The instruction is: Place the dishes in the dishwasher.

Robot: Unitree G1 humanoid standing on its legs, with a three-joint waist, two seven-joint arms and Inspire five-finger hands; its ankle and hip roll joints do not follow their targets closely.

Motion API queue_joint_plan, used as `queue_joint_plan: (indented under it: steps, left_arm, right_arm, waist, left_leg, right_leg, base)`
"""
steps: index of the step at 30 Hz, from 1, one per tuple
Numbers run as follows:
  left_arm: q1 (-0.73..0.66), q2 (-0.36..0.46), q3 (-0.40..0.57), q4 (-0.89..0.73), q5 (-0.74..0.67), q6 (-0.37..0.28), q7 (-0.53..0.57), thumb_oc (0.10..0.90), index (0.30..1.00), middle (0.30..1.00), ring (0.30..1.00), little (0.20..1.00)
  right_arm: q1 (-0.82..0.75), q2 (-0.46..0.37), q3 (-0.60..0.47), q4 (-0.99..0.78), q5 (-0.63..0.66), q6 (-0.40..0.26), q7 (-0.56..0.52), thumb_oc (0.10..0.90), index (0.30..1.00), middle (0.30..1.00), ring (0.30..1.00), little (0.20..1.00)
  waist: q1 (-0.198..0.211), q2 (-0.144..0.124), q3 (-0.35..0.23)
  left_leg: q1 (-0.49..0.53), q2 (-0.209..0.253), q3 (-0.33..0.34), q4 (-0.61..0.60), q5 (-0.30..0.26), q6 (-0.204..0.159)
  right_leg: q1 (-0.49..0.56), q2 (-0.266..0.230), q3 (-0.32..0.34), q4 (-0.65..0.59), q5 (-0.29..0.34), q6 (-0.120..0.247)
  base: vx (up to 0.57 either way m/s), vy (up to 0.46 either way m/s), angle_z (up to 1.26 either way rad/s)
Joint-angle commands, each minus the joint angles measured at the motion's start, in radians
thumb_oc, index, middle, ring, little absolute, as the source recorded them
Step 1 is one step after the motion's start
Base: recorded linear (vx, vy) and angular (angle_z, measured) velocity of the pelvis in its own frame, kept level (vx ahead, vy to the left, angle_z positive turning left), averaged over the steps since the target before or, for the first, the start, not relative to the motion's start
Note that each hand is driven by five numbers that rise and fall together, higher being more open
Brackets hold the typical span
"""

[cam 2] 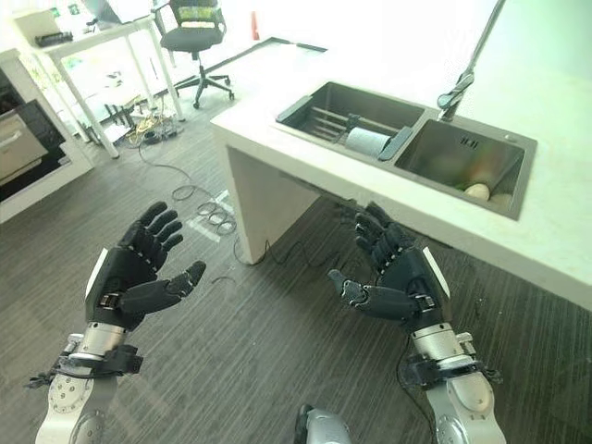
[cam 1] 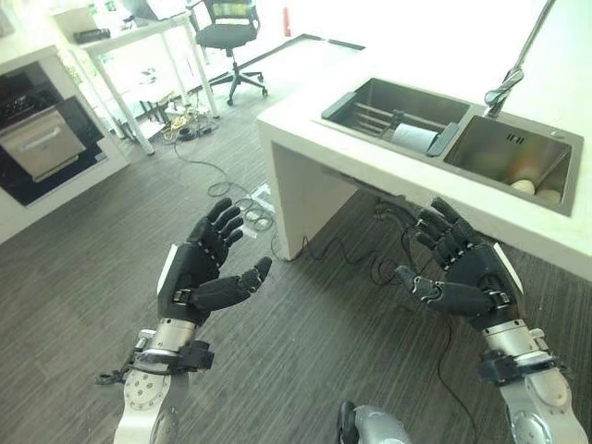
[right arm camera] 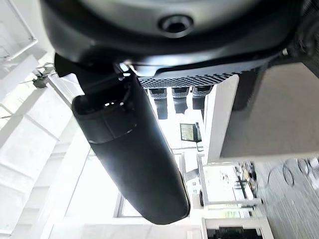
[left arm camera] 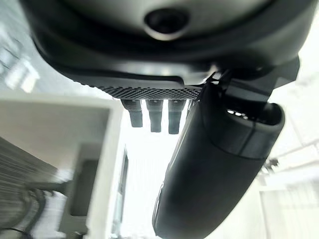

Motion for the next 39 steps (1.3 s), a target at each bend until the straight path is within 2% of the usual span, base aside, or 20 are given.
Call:
queue_joint_plan:
  steps: [1,4,5,6,7,9,10,12,14,15,17,19,21,24,27,28,29,30,34,39]
  left_arm:
    - [-0.05,-0.003,0.01,-0.093,-0.007,-0.159,-0.017,0.8,0.9,0.9,0.9,0.9]
    - [-0.046,0.015,0.026,-0.102,0.013,-0.155,-0.015,0.8,0.9,0.9,0.9,0.9]
    - [-0.043,0.019,0.031,-0.103,0.013,-0.158,-0.017,0.8,0.9,0.9,0.9,0.9]
    - [-0.039,0.024,0.038,-0.1,0.012,-0.165,-0.023,0.8,0.9,0.9,0.9,0.9]
    - [-0.031,0.026,0.04,-0.099,0.018,-0.176,-0.023,0.8,0.9,0.9,0.9,0.9]
    - [-0.003,0.02,0.053,-0.112,0.012,-0.183,-0.022,0.8,0.9,0.9,0.9,0.9]
    - [-0.001,0.009,0.059,-0.117,0.013,-0.196,-0.033,0.8,0.9,0.9,0.9,0.9]
    - [-0.039,0.018,0.042,-0.112,0.033,-0.212,-0.017,0.8,0.9,0.9,0.9,0.9]
    - [-0.072,0.038,0.036,-0.114,0.035,-0.2,-0.001,0.8,0.9,0.9,0.9,0.9]
    - [-0.122,0.053,0.023,-0.119,0.034,-0.186,-0.005,0.8,0.9,0.9,0.9,0.9]
    - [-0.145,0.06,0.016,-0.119,0.045,-0.187,-0.011,0.8,0.9,0.9,0.9,0.9]
    - [-0.168,0.07,0.008,-0.135,0.069,-0.17,-0.017,0.8,0.9,0.9,0.9,0.9]
    - [-0.177,0.073,-0.003,-0.142,0.074,-0.157,-0.011,0.8,0.9,0.9,0.9,0.9]
    - [-0.167,0.073,-0.002,-0.157,0.091,-0.165,0.006,0.8,0.9,0.9,0.9,0.9]
    - [-0.164,0.095,0.008,-0.155,0.075,-0.174,0.027,0.8,0.9,0.9,0.9,0.9]
    - [-0.154,0.1,0.018,-0.157,0.074,-0.182,0.027,0.8,0.9,0.9,0.9,0.9]
    - [-0.144,0.099,0.024,-0.162,0.08,-0.184,0.036,0.8,0.9,0.9,0.9,0.9]
    - [-0.144,0.091,0.021,-0.172,0.103,-0.175,0.053,0.8,0.9,0.9,0.9,0.9]
    - [-0.143,0.092,0.007,-0.176,0.103,-0.181,0.066,0.8,0.9,0.9,0.9,0.9]
    - [-0.14,0.075,-0.003,-0.18,0.056,-0.194,0.065,0.8,0.9,0.9,0.9,0.9]
  right_arm:
    - [-0.075,-0.015,-0.068,-0.104,0.001,-0.115,-0.005,0.8,0.9,0.9,0.9,0.9]
    - [-0.113,-0.038,-0.063,-0.104,0.019,-0.094,-0.018,0.8,0.9,0.9,0.9,0.9]
    - [-0.124,-0.038,-0.06,-0.101,0.022,-0.089,-0.016,0.8,0.9,0.9,0.9,0.9]
    - [-0.131,-0.033,-0.057,-0.097,0.018,-0.088,-0.01,0.8,0.9,0.9,0.9,0.9]
    - [-0.138,-0.023,-0.045,-0.098,0.0,-0.082,-0.01,0.8,0.9,0.9,0.9,0.9]
    - [-0.138,-0.006,-0.029,-0.112,-0.024,-0.07,-0.004,0.8,0.9,0.9,0.9,0.9]
    - [-0.141,-0.016,-0.028,-0.124,-0.03,-0.068,-0.012,0.8,0.9,0.9,0.9,0.9]
    - [-0.153,-0.023,-0.035,-0.128,-0.023,-0.078,-0.03,0.8,0.9,0.9,0.9,0.9]
    - [-0.138,-0.019,-0.052,-0.143,-0.003,-0.078,-0.049,0.8,0.9,0.9,0.9,0.9]
    - [-0.117,0.013,-0.062,-0.159,0.003,-0.08,-0.066,0.8,0.9,0.9,0.9,0.9]
    - [-0.108,0.032,-0.064,-0.161,-0.008,-0.089,-0.067,0.8,0.9,0.9,0.9,0.9]
    - [-0.098,0.053,-0.061,-0.165,-0.03,-0.093,-0.074,0.8,0.9,0.9,0.9,0.9]
    - [-0.1,0.064,-0.05,-0.163,-0.039,-0.092,-0.082,0.8,0.9,0.9,0.9,0.9]
    - [-0.108,0.075,-0.026,-0.158,-0.057,-0.092,-0.077,0.8,0.9,0.9,0.9,0.9]
    - [-0.125,0.057,-0.01,-0.14,-0.058,-0.098,-0.074,0.8,0.9,0.9,0.9,0.9]
    - [-0.123,0.046,-0.015,-0.141,-0.043,-0.102,-0.065,0.8,0.9,0.9,0.9,0.9]
    - [-0.129,0.036,-0.015,-0.139,-0.025,-0.104,-0.056,0.8,0.9,0.9,0.9,0.9]
    - [-0.138,0.038,-0.005,-0.147,-0.032,-0.1,-0.06,0.8,0.9,0.9,0.9,0.9]
    - [-0.123,0.03,-0.008,-0.157,-0.029,-0.102,-0.073,0.8,0.9,0.9,0.9,0.9]
    - [-0.139,0.012,-0.011,-0.164,-0.086,-0.104,-0.092,0.8,0.9,0.9,0.9,0.9]
  waist:
    - [0.01,-0.025,-0.026]
    - [0.025,-0.031,-0.014]
    - [0.026,-0.027,-0.014]
    - [0.024,-0.012,-0.011]
    - [0.029,0.022,-0.009]
    - [0.057,0.046,-0.011]
    - [0.074,0.054,-0.005]
    - [0.069,0.055,-0.009]
    - [0.057,0.049,-0.017]
    - [0.046,0.04,-0.03]
    - [0.037,0.035,-0.033]
    - [0.02,0.039,-0.033]
    - [0.012,0.051,-0.027]
    - [0.014,0.059,-0.017]
    - [0.025,0.046,-0.01]
    - [0.028,0.029,-0.005]
    - [0.029,0.016,-0.004]
    - [0.018,0.01,-0.001]
    - [-0.009,0.002,-0.028]
    - [-0.017,0.017,-0.055]
  left_leg:
    - [-0.105,-0.055,0.027,0.037,-0.006,0.094]
    - [-0.076,-0.069,0.037,-0.18,-0.025,0.121]
    - [-0.05,-0.064,0.04,-0.286,-0.014,0.117]
    - [-0.071,-0.048,0.028,-0.313,-0.049,0.116]
    - [-0.153,-0.028,-0.05,-0.313,-0.093,0.094]
    - [-0.259,-0.037,-0.192,-0.313,-0.009,0.048]
    - [-0.32,-0.027,-0.203,-0.313,0.024,0.045]
    - [-0.31,-0.013,-0.193,-0.313,0.006,0.06]
    - [-0.268,-0.035,-0.194,-0.313,-0.028,0.083]
    - [-0.236,-0.056,-0.195,-0.313,-0.058,0.105]
    - [-0.223,-0.07,-0.2,-0.313,-0.069,0.119]
    - [-0.201,-0.087,-0.213,-0.313,-0.083,0.147]
    - [-0.186,-0.095,-0.221,-0.313,-0.093,0.166]
    - [-0.166,-0.103,-0.194,-0.313,-0.109,0.18]
    - [-0.152,-0.095,-0.142,-0.313,-0.124,0.175]
    - [-0.141,-0.107,-0.127,-0.313,-0.135,0.173]
    - [-0.124,-0.116,-0.106,-0.313,-0.154,0.173]
    - [-0.093,-0.123,-0.089,-0.313,-0.181,0.181]
    - [-0.055,-0.107,-0.035,-0.313,-0.225,0.187]
    - [0.018,-0.09,-0.002,-0.313,-0.231,0.164]
  right_leg:
    - [0.045,-0.054,0.034,-0.073,-0.006,0.163]
    - [0.06,-0.039,0.079,-0.073,-0.018,0.179]
    - [0.064,-0.029,0.092,-0.073,-0.022,0.185]
    - [0.066,-0.01,0.103,-0.073,-0.026,0.191]
    - [0.077,0.028,0.117,-0.073,-0.038,0.201]
    - [0.101,0.067,0.155,-0.073,-0.064,0.195]
    - [0.142,0.075,0.171,-0.073,-0.098,0.189]
    - [0.16,0.037,0.155,-0.073,-0.106,0.205]
    - [0.182,0.005,0.148,-0.073,-0.097,0.23]
    - [0.206,-0.032,0.125,-0.073,-0.075,0.254]
    - [0.217,-0.048,0.113,-0.073,-0.023,0.27]
    - [0.229,-0.05,0.099,-0.073,0.084,0.285]
    - [0.206,-0.044,0.091,0.004,0.137,0.284]
    - [0.1,-0.038,0.071,0.157,0.14,0.263]
    - [0.102,-0.019,0.004,-0.073,0.091,0.249]
    - [0.056,-0.041,0.001,-0.073,0.063,0.252]
    - [-0.012,-0.064,0.005,-0.073,0.073,0.264]
    - [-0.092,-0.085,0.017,-0.073,0.134,0.279]
    - [-0.101,-0.073,0.034,-0.073,0.098,0.283]
    - [-0.056,-0.061,0.016,-0.073,0.063,0.248]
  base:
    - [0.21,-0.065,-0.71]
    - [0.19,0.033,-0.57]
    - [0.22,0.125,-0.84]
    - [0.23,0.216,-0.98]
    - [0.32,0.285,-0.81]
    - [0.4,0.327,-0.69]
    - [0.43,0.48,-1.04]
    - [0.31,0.42,-0.98]
    - [0.24,0.314,-0.45]
    - [0.29,0.348,-0.18]
    - [0.22,0.24,0.08]
    - [0.26,0.293,0.08]
    - [0.16,0.22,-0.09]
    - [0.14,0.18,-0.32]
    - [0.2,-0.055,-0.92]
    - [0.26,-0.162,-1.22]
    - [0.4,-0.26,-0.99]
    - [0.52,-0.332,-0.73]
    - [0.35,-0.307,0.21]
    - [0.28,-0.252,0.45]
